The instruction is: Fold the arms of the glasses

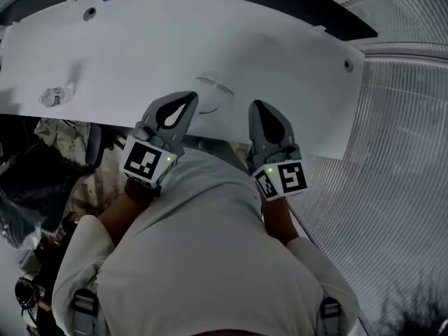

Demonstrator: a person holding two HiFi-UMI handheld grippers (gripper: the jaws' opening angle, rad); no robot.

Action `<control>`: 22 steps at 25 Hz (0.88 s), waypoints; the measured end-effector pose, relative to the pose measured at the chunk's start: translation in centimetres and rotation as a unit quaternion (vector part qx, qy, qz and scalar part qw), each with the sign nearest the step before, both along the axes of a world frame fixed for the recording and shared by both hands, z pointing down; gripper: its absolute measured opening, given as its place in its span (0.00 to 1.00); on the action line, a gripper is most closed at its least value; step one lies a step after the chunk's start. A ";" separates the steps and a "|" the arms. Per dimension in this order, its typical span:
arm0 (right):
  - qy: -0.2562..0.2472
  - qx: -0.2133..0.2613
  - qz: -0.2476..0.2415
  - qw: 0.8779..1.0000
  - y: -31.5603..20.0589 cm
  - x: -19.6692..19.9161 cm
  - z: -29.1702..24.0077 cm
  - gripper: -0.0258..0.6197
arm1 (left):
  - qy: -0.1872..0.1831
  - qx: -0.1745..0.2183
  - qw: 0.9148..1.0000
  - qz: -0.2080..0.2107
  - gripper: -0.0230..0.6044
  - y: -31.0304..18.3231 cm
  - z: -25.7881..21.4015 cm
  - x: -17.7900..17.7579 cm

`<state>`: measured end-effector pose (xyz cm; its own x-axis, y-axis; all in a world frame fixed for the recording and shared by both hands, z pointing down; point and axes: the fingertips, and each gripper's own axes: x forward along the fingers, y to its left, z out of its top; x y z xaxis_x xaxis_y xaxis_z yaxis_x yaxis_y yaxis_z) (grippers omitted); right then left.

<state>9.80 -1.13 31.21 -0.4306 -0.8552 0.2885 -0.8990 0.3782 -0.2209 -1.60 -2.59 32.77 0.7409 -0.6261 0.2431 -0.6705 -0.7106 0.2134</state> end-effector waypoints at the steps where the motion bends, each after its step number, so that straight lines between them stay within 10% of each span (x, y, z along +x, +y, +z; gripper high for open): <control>1: 0.001 -0.011 -0.004 1.000 0.2 0.0 1.1 0.04 | -0.005 -0.008 1.000 -0.001 0.04 0.1 1.2 -0.1; 11: 0.104 -0.026 -0.123 0.987 -0.5 -1.6 9.1 0.15 | -0.038 -0.034 0.999 -0.005 0.09 0.0 8.3 -0.7; 22: 0.228 -0.129 -0.252 0.932 -2.9 -2.7 23.5 0.23 | -0.069 -0.175 0.982 0.016 0.25 -1.4 19.6 -0.6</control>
